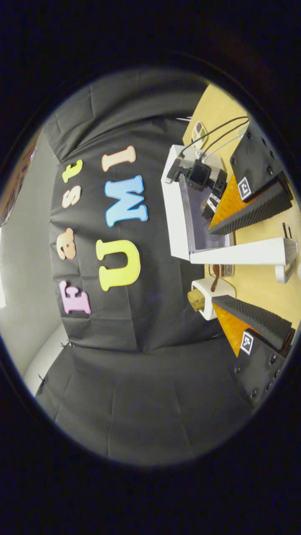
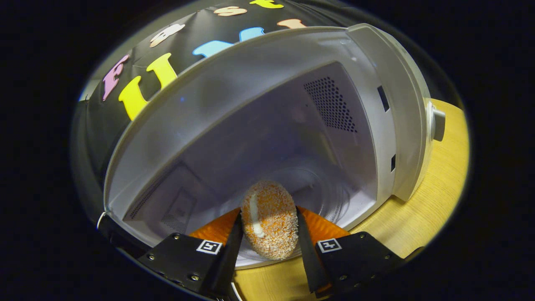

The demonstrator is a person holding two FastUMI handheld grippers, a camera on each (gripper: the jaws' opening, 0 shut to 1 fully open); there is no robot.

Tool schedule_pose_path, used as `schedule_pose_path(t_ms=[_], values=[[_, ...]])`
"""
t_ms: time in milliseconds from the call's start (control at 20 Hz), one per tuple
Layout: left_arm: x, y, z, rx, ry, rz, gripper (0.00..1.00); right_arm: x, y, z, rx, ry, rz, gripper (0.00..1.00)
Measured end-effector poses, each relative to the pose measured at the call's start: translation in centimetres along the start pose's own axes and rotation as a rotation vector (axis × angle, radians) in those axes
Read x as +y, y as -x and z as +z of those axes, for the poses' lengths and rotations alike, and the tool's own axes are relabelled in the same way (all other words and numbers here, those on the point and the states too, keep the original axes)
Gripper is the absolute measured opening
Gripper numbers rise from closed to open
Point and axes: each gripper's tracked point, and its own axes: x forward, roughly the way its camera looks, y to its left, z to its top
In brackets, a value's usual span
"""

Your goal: Open the microwave oven with the left hand, put the food in, and close the microwave oven.

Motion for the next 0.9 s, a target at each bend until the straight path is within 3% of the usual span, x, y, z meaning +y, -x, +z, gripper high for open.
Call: schedule_pose_path(t_ms=[100,200,250,300,500,900], values=[[0.0,0.4,0.2,-0.004,-0.012,-0.002,1.00,-0.2,-0.6,-0.6,0.015,-0.045,-0.019,0.74],[-0.3,0.7,0.4,-0.014,-0.007,-0.009,0.99,0.0,0.0,-0.4,0.006,-0.006,-0.003,0.81],[-0.2,0.9,0.2,-0.007,-0.010,-0.006,0.94,0.1,0.5,-0.6,0.017,0.021,-0.002,0.96],[-0.2,1.0,0.2,-0.009,-0.012,-0.004,0.99,0.1,1.0,-0.8,0.040,0.044,0.008,0.97],[1.1,1.8,1.1,-0.024,-0.039,0.010,0.99,-1.1,5.9,2.0,-0.008,0.156,0.029,0.97],[6.9,3.9,0.6,0.004,-0.081,0.083,0.96,-4.5,17.8,14.3,-0.138,0.465,0.086,0.96]])
